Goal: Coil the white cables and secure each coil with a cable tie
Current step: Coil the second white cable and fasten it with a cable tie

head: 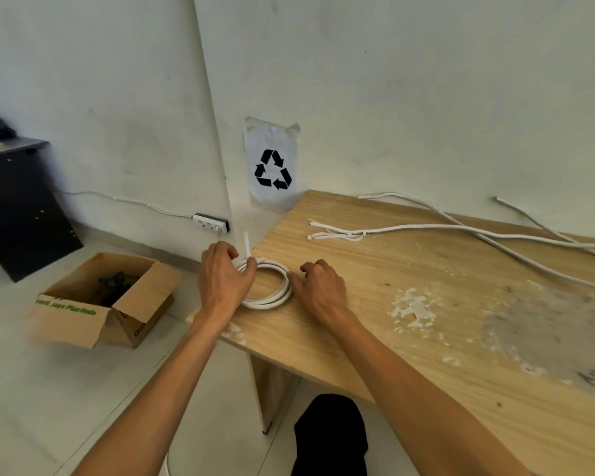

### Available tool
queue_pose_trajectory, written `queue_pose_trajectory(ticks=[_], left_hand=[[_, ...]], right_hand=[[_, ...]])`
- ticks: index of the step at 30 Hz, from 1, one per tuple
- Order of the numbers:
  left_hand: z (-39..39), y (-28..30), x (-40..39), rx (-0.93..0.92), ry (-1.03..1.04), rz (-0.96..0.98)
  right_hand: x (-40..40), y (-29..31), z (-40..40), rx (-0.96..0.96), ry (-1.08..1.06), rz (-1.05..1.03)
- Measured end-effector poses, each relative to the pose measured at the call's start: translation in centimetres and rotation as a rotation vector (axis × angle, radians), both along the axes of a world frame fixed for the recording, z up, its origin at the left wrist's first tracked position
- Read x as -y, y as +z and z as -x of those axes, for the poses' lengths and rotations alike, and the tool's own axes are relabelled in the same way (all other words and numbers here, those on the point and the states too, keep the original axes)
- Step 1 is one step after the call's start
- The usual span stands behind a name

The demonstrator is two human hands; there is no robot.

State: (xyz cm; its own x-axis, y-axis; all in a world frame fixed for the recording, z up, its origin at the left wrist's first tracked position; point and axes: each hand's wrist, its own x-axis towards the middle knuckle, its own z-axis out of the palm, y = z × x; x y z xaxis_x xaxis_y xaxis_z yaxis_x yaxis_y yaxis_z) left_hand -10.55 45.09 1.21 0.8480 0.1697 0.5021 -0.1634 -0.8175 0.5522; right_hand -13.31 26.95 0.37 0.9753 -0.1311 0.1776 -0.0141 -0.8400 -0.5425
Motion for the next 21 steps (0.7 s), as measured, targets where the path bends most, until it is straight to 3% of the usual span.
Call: queue_pose_trajectory(ticks=[2,9,21], left_hand=[[1.1,0.5,1.5,0.087,-0.094,0.036],[1.8,0.7,9.5,-0.026,-0.533,-0.127],[1.4,-2.1,27.2,-0.214,-0.797,-0.272]], right_hand=[[1.8,0.2,0.2,0.002,-0.018,-0.013],[10.3,0.9,2.5,-0.006,-0.121,-0.003],[28.8,2.6,9.5,-0.055,-0.401,0.104]])
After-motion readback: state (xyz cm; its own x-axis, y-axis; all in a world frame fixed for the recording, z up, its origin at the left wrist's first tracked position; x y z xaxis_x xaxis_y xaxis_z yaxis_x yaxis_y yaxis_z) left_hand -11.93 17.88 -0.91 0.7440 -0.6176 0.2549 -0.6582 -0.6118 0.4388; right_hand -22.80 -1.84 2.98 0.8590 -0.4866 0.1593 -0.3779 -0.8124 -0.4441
